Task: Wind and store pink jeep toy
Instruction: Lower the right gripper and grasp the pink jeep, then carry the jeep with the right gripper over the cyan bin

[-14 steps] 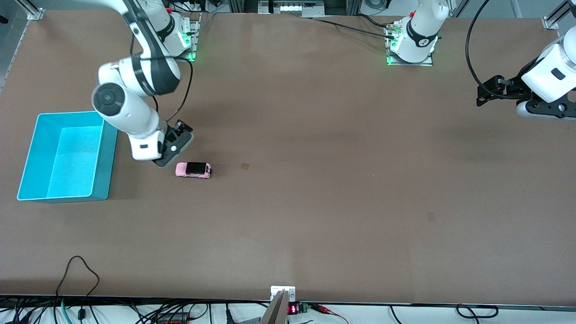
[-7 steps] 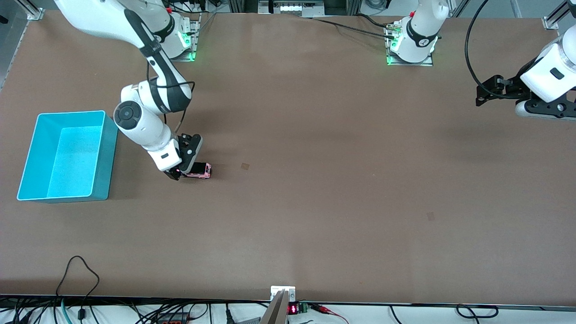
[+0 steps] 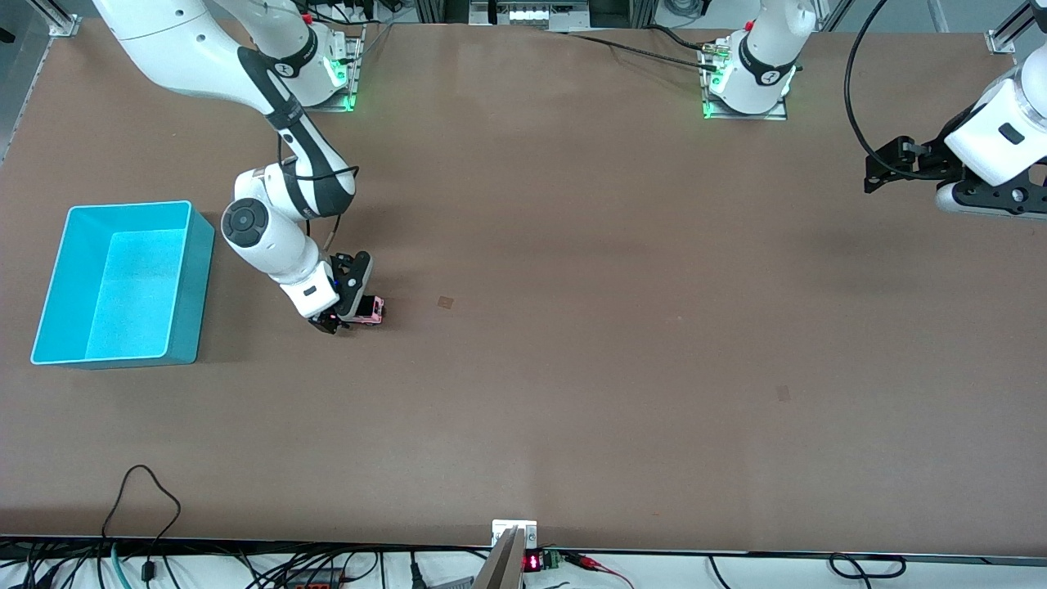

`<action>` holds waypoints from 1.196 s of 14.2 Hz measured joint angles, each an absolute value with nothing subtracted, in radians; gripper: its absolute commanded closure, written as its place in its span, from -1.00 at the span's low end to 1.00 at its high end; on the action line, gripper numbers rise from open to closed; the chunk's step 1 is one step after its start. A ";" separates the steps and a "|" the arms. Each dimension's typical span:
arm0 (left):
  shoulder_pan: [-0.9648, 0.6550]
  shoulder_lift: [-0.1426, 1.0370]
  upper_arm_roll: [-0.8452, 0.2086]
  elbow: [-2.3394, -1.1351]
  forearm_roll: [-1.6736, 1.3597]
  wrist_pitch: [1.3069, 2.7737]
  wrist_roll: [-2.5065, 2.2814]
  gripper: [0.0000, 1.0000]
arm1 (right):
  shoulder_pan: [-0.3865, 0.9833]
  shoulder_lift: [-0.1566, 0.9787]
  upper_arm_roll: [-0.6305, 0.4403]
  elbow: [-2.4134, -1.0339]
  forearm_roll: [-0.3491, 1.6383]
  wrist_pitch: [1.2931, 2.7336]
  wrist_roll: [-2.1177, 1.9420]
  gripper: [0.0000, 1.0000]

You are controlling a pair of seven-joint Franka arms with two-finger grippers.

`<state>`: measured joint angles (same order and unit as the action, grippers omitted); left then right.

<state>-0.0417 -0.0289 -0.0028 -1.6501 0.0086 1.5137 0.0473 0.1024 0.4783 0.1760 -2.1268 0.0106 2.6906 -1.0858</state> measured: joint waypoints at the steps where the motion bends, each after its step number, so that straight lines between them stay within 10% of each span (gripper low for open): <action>1: -0.042 -0.029 -0.003 -1.650 0.009 1.514 0.047 -1.00 | 0.102 0.478 0.176 -2.127 0.011 2.691 -1.092 1.00; 17: -0.045 -0.029 -0.014 -1.641 0.009 1.514 0.047 -1.00 | -0.036 0.129 0.134 -2.117 0.011 2.303 -0.608 1.00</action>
